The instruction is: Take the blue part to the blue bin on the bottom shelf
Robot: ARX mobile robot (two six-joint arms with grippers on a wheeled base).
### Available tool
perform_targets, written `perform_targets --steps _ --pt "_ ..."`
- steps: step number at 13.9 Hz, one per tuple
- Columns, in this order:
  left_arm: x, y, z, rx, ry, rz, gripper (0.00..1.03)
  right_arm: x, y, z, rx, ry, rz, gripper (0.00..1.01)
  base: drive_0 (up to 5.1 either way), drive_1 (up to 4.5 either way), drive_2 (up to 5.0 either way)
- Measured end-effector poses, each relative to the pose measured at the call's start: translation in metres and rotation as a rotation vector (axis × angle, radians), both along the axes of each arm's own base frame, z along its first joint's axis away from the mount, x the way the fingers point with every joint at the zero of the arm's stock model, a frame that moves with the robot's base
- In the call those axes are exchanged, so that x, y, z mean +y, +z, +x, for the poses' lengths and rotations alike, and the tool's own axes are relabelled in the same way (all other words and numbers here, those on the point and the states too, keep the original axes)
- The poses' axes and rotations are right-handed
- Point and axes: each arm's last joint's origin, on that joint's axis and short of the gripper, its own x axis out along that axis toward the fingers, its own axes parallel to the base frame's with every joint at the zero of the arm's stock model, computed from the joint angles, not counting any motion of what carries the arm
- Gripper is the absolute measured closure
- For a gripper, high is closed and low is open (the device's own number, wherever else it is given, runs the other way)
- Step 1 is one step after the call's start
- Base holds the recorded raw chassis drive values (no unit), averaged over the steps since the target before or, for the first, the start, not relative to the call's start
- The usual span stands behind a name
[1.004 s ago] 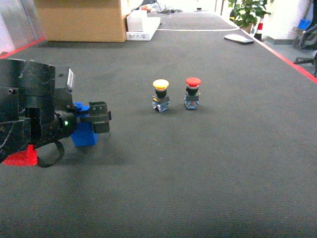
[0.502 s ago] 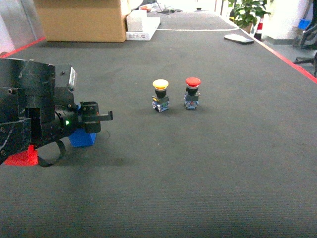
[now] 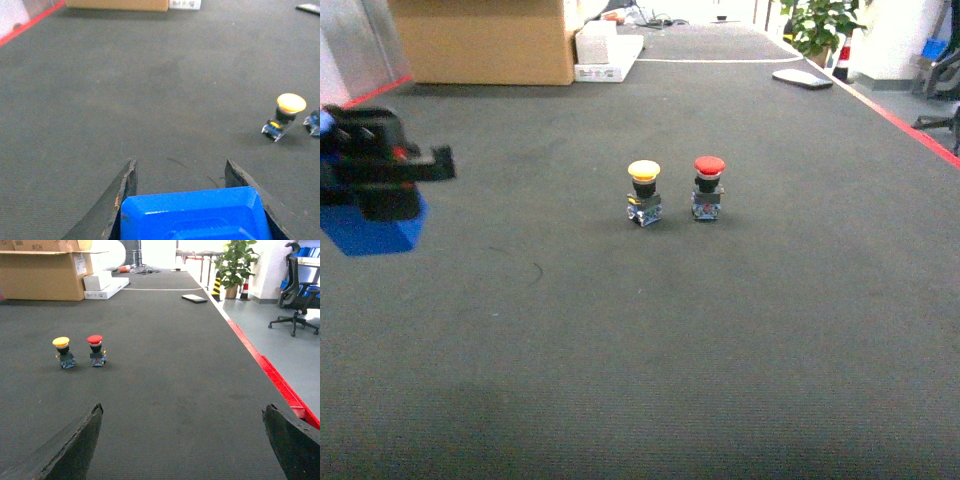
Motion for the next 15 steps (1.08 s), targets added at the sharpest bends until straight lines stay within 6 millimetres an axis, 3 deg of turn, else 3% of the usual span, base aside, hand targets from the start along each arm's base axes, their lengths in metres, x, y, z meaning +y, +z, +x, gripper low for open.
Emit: perform_targets --steps 1,3,6,8,10,15 --pt "0.002 0.022 -0.024 -0.057 0.007 0.015 0.59 0.000 0.000 0.000 0.000 0.000 0.000 0.03 0.0 0.00 0.0" --pt "0.009 0.046 -0.064 -0.120 0.059 0.022 0.59 0.000 0.000 0.000 0.000 0.000 0.000 0.03 0.0 0.00 0.0" --pt "0.006 0.062 -0.119 -0.178 0.078 -0.008 0.59 0.000 0.000 0.000 0.000 0.000 0.000 0.03 0.0 0.00 0.0" --pt "0.002 0.059 -0.150 -0.172 0.092 -0.038 0.59 0.000 0.000 0.000 0.000 0.000 0.000 0.03 0.0 0.00 0.0" --pt "0.001 0.051 -0.162 -0.158 0.094 -0.046 0.59 0.000 0.000 0.000 0.000 0.000 0.000 0.03 0.0 0.00 0.0" --pt "0.001 0.051 -0.161 -0.157 0.096 -0.050 0.59 0.000 0.000 0.000 0.000 0.000 0.000 0.03 0.0 0.00 0.0"
